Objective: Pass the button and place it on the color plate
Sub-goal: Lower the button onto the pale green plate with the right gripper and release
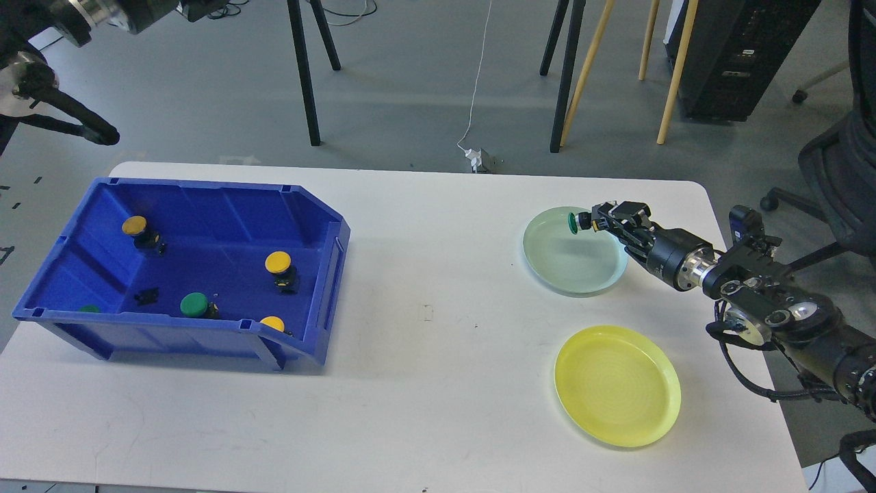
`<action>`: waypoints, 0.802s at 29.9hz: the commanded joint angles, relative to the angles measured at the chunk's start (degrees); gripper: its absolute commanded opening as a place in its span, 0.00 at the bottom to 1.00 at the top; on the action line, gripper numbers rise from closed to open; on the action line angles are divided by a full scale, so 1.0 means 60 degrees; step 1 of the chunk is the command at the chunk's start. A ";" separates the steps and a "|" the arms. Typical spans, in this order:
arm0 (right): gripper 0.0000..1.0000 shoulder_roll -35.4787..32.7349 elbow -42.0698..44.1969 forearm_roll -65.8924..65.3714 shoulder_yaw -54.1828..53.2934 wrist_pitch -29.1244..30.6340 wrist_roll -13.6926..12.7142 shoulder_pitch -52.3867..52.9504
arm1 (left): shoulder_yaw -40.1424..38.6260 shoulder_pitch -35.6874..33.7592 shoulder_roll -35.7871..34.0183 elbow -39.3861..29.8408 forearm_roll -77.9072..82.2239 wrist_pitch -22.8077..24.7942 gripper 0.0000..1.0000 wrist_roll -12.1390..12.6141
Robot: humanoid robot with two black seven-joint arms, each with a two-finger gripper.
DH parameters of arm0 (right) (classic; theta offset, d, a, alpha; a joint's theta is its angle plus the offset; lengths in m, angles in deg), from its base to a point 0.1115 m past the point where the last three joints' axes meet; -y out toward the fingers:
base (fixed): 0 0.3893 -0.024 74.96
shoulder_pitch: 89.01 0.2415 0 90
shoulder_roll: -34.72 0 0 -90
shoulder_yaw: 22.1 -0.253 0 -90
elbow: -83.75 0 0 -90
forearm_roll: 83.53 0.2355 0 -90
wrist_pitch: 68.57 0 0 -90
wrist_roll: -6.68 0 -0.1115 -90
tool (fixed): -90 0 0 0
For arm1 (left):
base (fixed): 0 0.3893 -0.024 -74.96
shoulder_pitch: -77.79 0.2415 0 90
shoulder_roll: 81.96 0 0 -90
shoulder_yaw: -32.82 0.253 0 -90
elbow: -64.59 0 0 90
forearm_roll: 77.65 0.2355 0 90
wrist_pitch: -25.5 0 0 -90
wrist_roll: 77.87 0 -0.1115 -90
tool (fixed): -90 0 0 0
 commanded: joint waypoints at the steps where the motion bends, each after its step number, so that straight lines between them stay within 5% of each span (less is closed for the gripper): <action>1: 0.47 0.0470 0.0632 -0.0031 0.0188 -0.0015 0.0000 0.0037 | -0.0001 0.0004 0.0004 0.0013 0.0003 0.0000 0.94 0.0009; 15: 0.72 0.0500 0.0941 0.0057 0.0322 -0.0045 0.0000 0.0329 | 0.0131 0.0428 0.0019 0.0013 0.0442 0.0000 0.97 0.0009; 20: 0.93 0.0369 0.0898 0.0802 -0.0672 0.0057 0.0000 0.0740 | 0.0146 0.0839 -0.0857 -0.0177 0.1611 0.0000 0.98 -0.0035; 24: 0.95 0.0266 0.0898 0.1038 -0.0939 0.0087 0.0000 0.1003 | 0.0175 0.1161 -0.1693 -0.0616 0.3324 0.0000 0.98 -0.0093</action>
